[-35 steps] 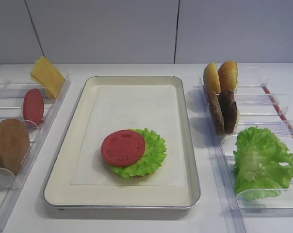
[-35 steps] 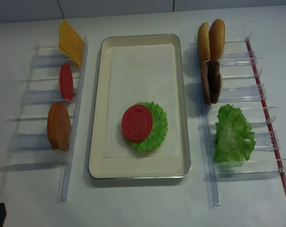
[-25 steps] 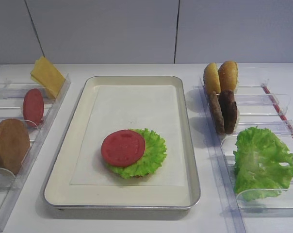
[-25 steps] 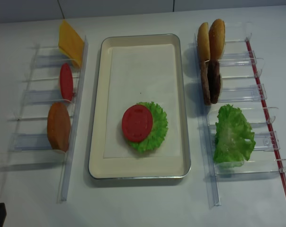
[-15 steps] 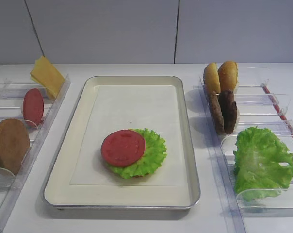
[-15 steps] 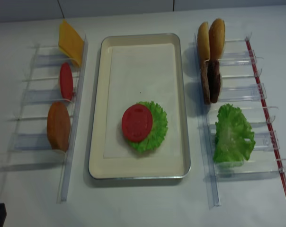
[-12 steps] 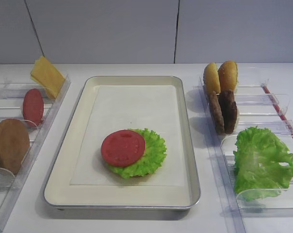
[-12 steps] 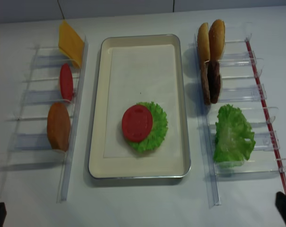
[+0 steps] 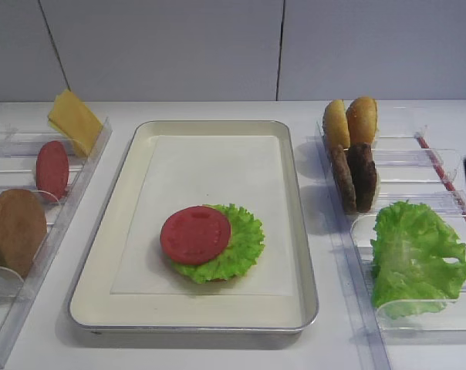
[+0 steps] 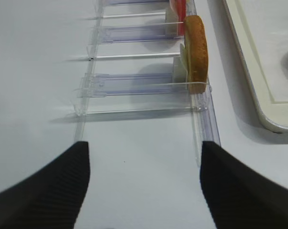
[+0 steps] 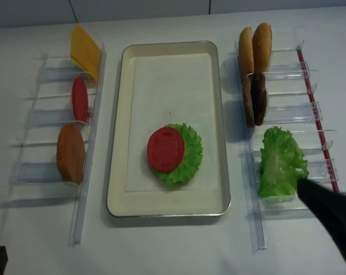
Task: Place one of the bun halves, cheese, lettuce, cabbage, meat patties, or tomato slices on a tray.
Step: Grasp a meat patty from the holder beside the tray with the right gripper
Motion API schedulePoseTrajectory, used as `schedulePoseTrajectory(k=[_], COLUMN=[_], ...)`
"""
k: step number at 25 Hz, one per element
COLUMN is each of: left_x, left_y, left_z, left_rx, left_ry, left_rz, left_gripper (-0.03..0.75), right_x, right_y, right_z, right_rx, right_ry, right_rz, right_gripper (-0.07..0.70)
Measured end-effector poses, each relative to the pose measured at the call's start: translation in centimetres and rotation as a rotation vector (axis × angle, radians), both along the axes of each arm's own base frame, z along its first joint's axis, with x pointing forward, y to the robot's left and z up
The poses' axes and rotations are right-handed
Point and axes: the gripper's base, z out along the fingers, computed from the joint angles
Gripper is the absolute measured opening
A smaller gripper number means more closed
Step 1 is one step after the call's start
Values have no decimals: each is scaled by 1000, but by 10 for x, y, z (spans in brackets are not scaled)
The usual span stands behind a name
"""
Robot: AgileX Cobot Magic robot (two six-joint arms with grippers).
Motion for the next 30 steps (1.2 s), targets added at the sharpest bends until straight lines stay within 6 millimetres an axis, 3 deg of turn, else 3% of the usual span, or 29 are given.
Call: schedulePoseTrajectory(k=[6, 11, 15, 19, 25, 30], left_x=[0, 0, 0, 0, 0, 0], left_y=[0, 0, 0, 0, 0, 0], left_z=[0, 0, 0, 0, 0, 0], left_rx=[0, 0, 0, 0, 0, 0], left_ry=[0, 0, 0, 0, 0, 0], left_rz=[0, 0, 0, 0, 0, 0], left_gripper=[490, 490, 490, 490, 490, 490], right_x=[59, 99, 124, 150, 199, 231], right_y=[12, 32, 65, 88, 95, 106], right_z=[31, 42, 33, 16, -7, -27], right_rx=[64, 51, -47, -198, -317, -380], right_ry=[71, 138, 202, 307, 492, 602], right_rz=[88, 204, 261, 150, -143, -240], right_gripper=[690, 690, 690, 690, 679, 614])
